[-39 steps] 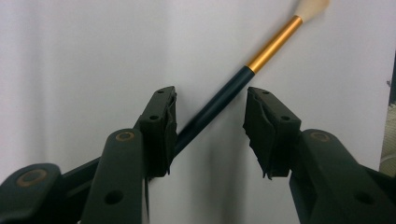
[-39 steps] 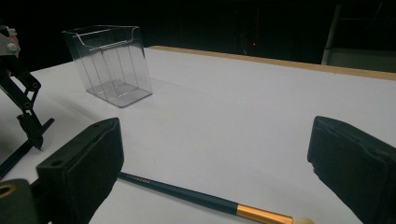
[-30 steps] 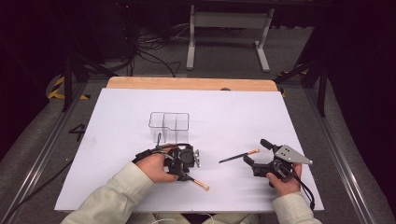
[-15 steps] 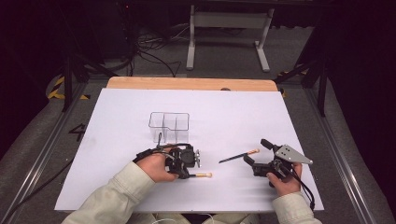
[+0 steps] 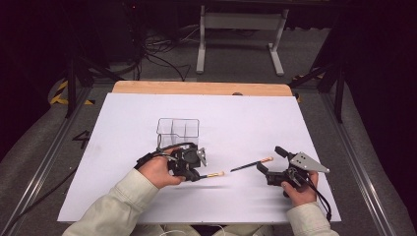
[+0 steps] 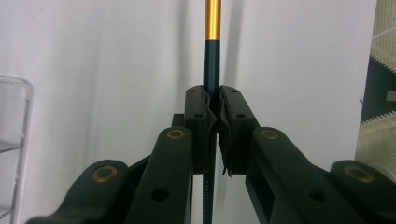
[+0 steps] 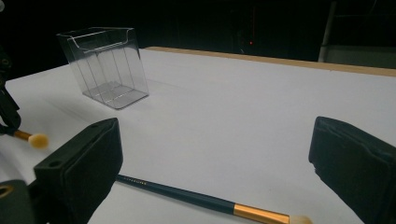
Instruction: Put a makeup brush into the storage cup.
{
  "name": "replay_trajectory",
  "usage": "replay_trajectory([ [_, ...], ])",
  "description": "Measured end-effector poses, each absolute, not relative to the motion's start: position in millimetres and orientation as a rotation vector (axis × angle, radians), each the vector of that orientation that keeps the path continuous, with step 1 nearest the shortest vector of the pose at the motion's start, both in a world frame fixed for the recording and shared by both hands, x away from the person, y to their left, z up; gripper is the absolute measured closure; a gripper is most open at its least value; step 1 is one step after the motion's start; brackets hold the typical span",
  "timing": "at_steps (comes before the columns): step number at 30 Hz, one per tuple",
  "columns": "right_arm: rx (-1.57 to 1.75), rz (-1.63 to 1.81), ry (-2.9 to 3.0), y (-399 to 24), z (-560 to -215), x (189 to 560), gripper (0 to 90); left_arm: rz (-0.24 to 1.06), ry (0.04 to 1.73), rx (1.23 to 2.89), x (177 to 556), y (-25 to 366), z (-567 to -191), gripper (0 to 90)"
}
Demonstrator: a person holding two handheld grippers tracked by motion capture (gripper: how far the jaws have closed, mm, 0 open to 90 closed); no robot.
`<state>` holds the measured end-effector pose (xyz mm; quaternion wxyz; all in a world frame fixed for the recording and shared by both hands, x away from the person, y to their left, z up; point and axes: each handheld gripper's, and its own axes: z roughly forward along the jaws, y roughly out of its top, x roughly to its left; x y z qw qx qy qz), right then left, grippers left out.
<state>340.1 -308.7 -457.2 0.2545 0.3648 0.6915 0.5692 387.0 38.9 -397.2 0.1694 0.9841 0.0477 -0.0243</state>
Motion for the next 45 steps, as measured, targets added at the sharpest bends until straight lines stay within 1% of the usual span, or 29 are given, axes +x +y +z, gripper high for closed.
replay_trajectory([
  [6,0.992,1.546,1.877,-309,-457,340,3.6,-0.030,0.163,2.730,388,48,-386,82.7],
  [14,0.997,1.547,1.873,-309,-457,340,3.6,0.024,0.195,2.600,390,63,-377,82.7],
  [21,0.998,1.547,1.873,-309,-457,340,3.6,0.046,0.226,2.503,392,75,-368,82.7],
  [30,0.992,1.546,1.877,-308,-457,340,3.5,0.091,0.256,2.400,393,87,-361,82.7],
  [38,0.992,1.545,1.877,-309,-457,340,3.5,0.109,0.301,2.286,396,101,-356,82.7],
  [45,0.989,1.546,1.877,-308,-457,340,3.5,0.151,0.342,2.175,398,110,-353,82.7],
])
